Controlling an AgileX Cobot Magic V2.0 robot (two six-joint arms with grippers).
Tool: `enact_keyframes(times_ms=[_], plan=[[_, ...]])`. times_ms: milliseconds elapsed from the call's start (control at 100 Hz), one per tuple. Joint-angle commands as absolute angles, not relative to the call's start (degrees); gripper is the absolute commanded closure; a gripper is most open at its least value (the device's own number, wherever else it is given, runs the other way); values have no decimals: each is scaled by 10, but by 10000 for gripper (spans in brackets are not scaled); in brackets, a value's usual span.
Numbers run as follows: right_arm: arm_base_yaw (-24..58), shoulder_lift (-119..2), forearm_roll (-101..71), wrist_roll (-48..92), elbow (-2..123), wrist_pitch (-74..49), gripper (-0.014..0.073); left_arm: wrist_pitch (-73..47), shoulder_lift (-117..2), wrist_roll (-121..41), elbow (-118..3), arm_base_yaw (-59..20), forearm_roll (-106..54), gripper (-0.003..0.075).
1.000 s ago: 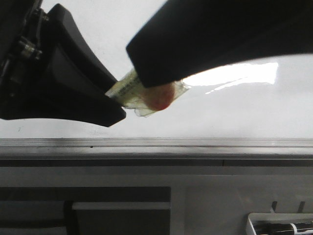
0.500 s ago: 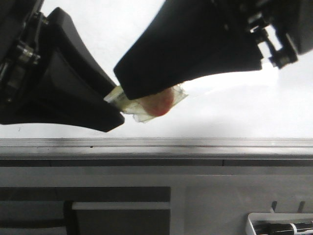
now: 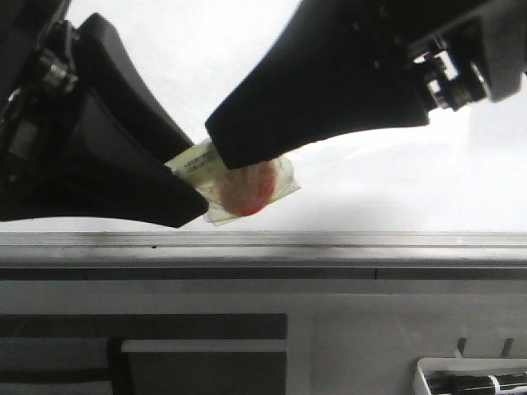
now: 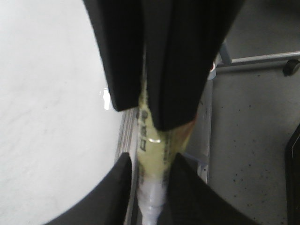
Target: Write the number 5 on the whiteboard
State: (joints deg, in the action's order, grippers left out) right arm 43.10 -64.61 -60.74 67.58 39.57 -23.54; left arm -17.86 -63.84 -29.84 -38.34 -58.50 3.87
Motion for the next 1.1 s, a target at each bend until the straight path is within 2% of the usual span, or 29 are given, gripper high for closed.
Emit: enact_keyframes(times_ms=[0,90,260,380,600,800,950,1090], plan=[[433,-627,-637,675,416,-249,652,-110,-618,-277,-404,-581,38,391],[433,-615,-637,675,416,-249,652,-109,-597,-273,-404,-577,38,339],[432,-585,-630,656,416,-221,650,-112,-526,-245,-404,-562,35,339],[432,-561,-540,581,416,-202,648,-134,-461,-193,-404,-539,35,347],[395,-542,-271,288,426,-266,634,-199,-347,-111,-383,-453,35,438],[392,-523,-221,236,491,-294,634,-200,-295,-51,-338,-403,30,521],[392,-539,-122,129,532,-294,634,-181,-292,-32,-314,-390,-12,605],[392,-568,-11,44,549,-295,634,-147,-292,-32,-302,-390,-38,627]])
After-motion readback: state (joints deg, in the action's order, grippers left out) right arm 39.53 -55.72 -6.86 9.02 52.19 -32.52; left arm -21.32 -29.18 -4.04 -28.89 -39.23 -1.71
